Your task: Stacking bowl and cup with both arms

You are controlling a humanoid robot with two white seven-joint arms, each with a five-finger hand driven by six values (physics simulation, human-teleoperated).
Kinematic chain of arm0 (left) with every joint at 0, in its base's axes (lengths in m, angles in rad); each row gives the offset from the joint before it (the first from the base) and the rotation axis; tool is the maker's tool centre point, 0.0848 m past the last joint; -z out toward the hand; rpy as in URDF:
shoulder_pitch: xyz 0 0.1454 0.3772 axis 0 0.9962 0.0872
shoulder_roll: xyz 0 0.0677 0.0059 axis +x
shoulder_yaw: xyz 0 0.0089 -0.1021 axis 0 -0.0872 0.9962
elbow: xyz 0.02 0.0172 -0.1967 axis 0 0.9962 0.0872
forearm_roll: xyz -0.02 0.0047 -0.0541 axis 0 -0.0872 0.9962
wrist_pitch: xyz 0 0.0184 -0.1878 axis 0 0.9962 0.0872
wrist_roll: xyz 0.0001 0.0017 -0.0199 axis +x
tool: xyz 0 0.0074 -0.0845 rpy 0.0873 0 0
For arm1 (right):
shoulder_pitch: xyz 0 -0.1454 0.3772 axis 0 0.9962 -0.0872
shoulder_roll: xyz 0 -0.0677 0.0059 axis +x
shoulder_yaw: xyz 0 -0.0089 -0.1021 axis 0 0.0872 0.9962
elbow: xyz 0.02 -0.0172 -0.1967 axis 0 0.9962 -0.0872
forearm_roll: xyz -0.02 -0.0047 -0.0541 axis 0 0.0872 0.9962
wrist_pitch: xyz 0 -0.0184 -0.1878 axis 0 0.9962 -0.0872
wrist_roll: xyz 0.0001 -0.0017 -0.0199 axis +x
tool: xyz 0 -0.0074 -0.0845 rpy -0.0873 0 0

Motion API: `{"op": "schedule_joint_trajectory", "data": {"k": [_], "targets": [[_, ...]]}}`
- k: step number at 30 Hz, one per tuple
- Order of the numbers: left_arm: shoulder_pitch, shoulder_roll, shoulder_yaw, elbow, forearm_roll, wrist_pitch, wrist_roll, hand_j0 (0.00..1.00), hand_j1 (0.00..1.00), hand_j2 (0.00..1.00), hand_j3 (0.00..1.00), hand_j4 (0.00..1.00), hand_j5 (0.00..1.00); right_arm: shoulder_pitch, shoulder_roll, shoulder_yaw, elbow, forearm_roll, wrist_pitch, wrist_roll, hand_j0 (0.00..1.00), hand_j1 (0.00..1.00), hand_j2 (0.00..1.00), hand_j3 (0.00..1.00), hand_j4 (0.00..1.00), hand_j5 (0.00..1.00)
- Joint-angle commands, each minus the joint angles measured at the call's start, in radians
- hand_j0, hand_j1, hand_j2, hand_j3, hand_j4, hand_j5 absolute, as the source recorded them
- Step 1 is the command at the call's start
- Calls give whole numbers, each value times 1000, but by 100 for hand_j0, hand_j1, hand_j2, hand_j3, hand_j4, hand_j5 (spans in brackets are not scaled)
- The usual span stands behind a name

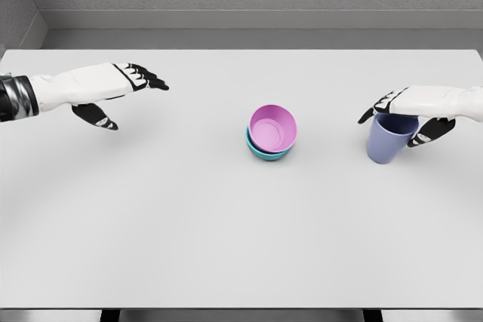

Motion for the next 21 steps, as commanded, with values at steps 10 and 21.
{"op": "schedule_joint_trajectory", "data": {"k": [10, 21], "targets": [[0, -3, 1, 2, 6, 2, 1, 100, 100, 100, 100, 100, 100, -6, -2, -1, -9, -6, 0, 0, 78, 78, 78, 78, 78, 78], [0, 1, 1, 0, 8, 2, 1, 100, 100, 100, 100, 100, 100, -21, -6, 2, -53, -6, 0, 0, 75, 75, 75, 75, 75, 75]]}}
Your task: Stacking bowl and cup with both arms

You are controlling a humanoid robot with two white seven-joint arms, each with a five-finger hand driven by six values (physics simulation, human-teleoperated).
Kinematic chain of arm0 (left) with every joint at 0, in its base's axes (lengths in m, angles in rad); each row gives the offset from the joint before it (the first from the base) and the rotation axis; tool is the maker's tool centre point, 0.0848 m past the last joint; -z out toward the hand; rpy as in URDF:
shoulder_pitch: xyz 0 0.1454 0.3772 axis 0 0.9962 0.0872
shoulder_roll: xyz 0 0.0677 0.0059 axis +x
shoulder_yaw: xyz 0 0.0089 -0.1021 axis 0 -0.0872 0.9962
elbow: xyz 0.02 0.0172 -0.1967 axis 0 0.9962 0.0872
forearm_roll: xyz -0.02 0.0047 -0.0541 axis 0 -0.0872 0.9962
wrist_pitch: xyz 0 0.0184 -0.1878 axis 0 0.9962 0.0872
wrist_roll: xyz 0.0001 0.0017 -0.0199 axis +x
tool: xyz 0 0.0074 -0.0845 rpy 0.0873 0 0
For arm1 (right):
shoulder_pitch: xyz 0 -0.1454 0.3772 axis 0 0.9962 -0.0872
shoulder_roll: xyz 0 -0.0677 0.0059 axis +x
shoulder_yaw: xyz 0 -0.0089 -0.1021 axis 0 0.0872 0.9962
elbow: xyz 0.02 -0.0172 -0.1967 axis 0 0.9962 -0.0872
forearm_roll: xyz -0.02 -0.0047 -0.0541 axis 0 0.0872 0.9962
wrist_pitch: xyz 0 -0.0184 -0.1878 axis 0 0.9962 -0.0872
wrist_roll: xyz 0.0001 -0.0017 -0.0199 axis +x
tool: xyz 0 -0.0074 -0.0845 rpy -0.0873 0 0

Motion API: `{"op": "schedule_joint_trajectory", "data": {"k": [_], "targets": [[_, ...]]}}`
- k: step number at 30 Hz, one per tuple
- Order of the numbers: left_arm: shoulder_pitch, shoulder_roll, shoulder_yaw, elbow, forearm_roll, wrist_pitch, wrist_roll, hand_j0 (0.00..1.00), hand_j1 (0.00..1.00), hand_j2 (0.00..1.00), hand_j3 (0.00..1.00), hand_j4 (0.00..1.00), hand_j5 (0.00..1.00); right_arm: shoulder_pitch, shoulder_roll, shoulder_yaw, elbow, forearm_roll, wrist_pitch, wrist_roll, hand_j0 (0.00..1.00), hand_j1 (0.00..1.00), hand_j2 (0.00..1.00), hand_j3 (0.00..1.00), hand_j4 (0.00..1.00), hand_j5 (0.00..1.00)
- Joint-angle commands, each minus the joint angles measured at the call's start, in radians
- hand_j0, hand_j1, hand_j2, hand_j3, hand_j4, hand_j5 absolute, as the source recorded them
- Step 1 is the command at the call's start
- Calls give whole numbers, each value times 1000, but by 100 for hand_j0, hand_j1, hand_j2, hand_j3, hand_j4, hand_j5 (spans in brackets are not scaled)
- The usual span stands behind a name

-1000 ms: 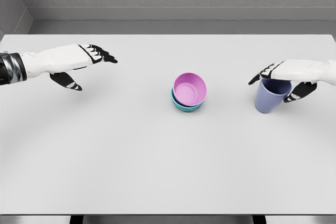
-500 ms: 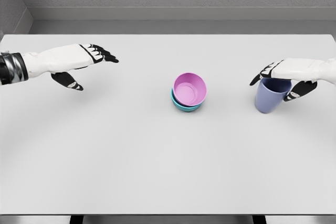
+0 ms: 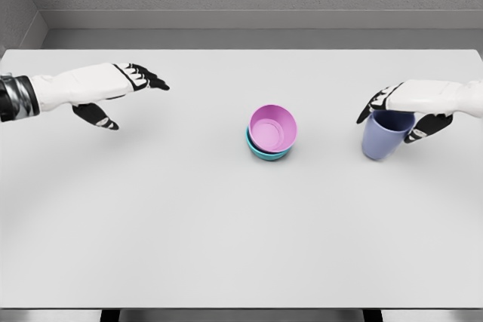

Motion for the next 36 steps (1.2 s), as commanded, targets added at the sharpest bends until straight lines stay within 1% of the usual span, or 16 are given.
{"op": "schedule_joint_trajectory", "data": {"k": [1, 12, 20, 23, 28, 36], "targets": [[0, 2, 1, 0, 7, 2, 0, 100, 100, 100, 100, 100, 100, -2, -1, 0, -15, -4, 3, -1, 75, 75, 75, 75, 75, 75], [0, -3, 1, 1, 7, 2, 0, 100, 100, 100, 100, 100, 100, -20, -1, 0, -67, -6, 3, -1, 74, 74, 74, 74, 74, 74], [0, 2, 1, 1, 3, 2, 0, 100, 100, 100, 100, 100, 100, -54, 11, 1, -101, -6, 4, -1, 73, 73, 73, 73, 73, 73], [0, -1, 1, 19, 3, 2, 0, 100, 100, 100, 100, 100, 100, -54, 14, 1, -118, -6, 4, -1, 72, 72, 72, 72, 72, 72], [0, -3, 1, 19, 3, 2, 0, 100, 100, 100, 100, 100, 100, -61, 16, 1, -139, -7, 6, -1, 71, 71, 71, 71, 71, 71], [0, 0, 1, 21, 3, 2, 0, 100, 100, 100, 100, 100, 100, -100, 46, 30, -152, -7, 9, -1, 71, 71, 71, 71, 71, 71]]}}
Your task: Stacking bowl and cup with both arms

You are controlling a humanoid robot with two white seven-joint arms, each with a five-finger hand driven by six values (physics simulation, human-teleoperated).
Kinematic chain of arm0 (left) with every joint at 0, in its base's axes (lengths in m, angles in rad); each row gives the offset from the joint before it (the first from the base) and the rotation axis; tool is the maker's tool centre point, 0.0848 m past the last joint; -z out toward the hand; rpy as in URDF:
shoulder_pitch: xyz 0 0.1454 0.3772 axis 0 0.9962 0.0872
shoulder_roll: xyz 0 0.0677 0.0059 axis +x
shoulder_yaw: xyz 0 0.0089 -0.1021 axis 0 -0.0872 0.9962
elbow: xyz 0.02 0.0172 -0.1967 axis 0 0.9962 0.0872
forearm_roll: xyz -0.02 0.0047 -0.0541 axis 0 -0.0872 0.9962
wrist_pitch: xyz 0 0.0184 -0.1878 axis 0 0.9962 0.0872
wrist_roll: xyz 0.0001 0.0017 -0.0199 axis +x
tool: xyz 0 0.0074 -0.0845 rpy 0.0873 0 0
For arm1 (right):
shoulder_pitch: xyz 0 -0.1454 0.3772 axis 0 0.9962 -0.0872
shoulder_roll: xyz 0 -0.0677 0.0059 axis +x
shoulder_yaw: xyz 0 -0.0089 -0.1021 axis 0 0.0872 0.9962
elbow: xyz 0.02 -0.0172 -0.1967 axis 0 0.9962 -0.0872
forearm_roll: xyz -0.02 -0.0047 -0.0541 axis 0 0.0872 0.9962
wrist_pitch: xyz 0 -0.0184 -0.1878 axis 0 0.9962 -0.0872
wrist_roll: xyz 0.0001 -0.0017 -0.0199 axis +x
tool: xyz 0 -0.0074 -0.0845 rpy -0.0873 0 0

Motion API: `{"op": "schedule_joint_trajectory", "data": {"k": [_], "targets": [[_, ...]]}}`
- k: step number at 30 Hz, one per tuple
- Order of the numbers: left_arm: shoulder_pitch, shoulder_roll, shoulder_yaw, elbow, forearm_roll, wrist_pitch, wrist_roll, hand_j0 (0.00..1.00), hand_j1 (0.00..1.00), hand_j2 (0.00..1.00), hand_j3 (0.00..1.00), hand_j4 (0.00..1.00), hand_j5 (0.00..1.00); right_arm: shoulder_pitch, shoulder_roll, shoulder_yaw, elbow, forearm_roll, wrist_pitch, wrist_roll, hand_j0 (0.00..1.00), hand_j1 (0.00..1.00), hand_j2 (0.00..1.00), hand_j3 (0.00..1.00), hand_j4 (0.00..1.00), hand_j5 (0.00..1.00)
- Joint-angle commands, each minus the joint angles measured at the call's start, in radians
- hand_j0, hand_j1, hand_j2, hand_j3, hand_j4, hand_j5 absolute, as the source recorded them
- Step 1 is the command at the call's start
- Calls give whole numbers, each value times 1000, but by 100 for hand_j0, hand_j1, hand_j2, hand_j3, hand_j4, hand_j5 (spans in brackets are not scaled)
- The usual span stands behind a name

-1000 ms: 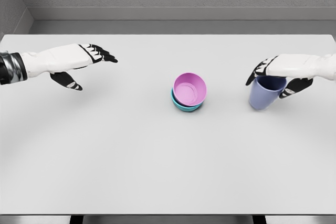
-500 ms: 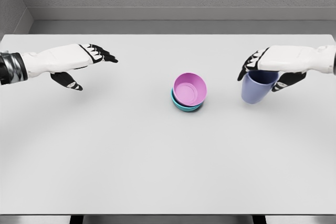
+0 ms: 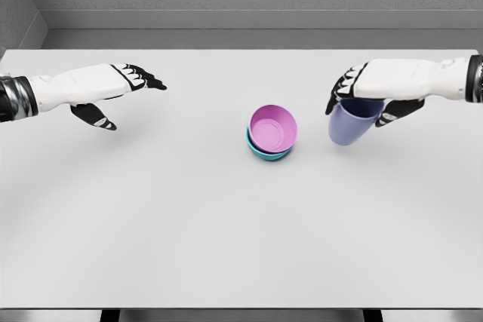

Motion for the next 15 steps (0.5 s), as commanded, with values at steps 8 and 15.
{"op": "schedule_joint_trajectory", "data": {"k": [8, 15], "targets": [[0, -1, 1, 0, 6, 2, 0, 100, 100, 100, 100, 100, 100, -29, 22, 16, -13, -7, 3, 0, 71, 71, 71, 71, 71, 71], [0, 1, 1, 2, 6, 2, 0, 100, 100, 100, 100, 100, 100, -52, 22, 19, -47, -8, 5, 0, 71, 71, 71, 71, 71, 71]]}}
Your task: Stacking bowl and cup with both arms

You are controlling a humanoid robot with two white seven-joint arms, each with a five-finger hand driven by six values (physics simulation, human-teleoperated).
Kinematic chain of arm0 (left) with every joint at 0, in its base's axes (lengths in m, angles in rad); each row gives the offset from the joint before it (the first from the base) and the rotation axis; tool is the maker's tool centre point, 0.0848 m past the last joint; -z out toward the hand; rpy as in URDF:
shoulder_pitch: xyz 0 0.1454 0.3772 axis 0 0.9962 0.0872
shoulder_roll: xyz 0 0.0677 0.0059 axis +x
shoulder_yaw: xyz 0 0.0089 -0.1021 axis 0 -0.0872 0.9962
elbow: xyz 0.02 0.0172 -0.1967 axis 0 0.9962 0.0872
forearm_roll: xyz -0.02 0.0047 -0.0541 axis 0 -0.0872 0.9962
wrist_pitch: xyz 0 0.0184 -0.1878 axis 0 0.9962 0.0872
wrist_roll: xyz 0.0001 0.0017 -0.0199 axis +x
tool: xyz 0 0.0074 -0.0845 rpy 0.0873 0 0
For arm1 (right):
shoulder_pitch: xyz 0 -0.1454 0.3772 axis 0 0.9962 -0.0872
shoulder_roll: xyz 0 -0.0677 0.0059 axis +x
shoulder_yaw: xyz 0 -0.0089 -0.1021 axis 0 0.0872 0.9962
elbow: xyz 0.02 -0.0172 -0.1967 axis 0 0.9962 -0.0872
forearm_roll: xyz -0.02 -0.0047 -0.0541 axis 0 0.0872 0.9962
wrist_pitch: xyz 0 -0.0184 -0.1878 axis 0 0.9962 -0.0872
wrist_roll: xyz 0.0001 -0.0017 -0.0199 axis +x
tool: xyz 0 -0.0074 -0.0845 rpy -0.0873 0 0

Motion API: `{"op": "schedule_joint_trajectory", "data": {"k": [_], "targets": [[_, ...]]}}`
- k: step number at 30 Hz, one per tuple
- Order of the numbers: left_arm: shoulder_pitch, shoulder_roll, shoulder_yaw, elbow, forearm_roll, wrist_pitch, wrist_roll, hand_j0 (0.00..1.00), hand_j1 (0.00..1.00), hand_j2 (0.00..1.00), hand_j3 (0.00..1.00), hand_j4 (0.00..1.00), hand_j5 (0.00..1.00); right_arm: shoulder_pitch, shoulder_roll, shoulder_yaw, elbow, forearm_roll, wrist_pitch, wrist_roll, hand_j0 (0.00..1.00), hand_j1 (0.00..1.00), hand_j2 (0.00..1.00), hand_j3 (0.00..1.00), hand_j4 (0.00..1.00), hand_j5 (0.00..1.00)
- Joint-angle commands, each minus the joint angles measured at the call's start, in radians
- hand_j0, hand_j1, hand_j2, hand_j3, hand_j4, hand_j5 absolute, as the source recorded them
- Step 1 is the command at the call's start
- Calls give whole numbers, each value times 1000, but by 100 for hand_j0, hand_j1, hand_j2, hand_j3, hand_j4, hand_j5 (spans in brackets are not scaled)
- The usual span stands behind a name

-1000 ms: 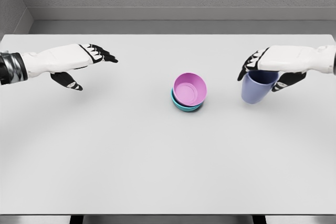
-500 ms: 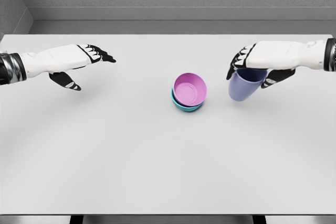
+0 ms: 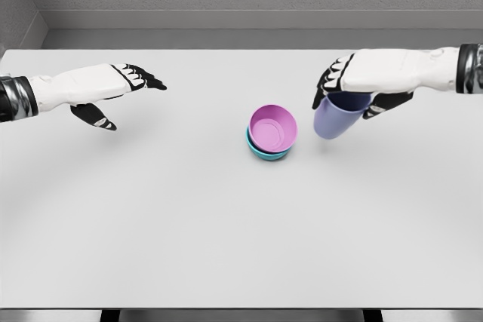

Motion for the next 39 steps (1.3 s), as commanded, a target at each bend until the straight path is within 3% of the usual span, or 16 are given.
{"op": "schedule_joint_trajectory", "data": {"k": [1, 16, 39], "targets": [[0, 2, 1, 0, 6, 2, 0, 100, 100, 100, 100, 100, 100, 0, -1, 1, -11, -6, 3, 0, 71, 71, 71, 71, 71, 71], [0, 3, 1, 0, 5, 2, 0, 100, 100, 100, 100, 100, 100, -44, 24, 5, -30, -6, 3, 0, 71, 71, 71, 71, 71, 71], [0, 5, -1, 0, 5, 2, 0, 100, 100, 100, 100, 100, 100, -87, 134, 57, -14, -8, 32, 0, 71, 71, 71, 71, 71, 71]]}}
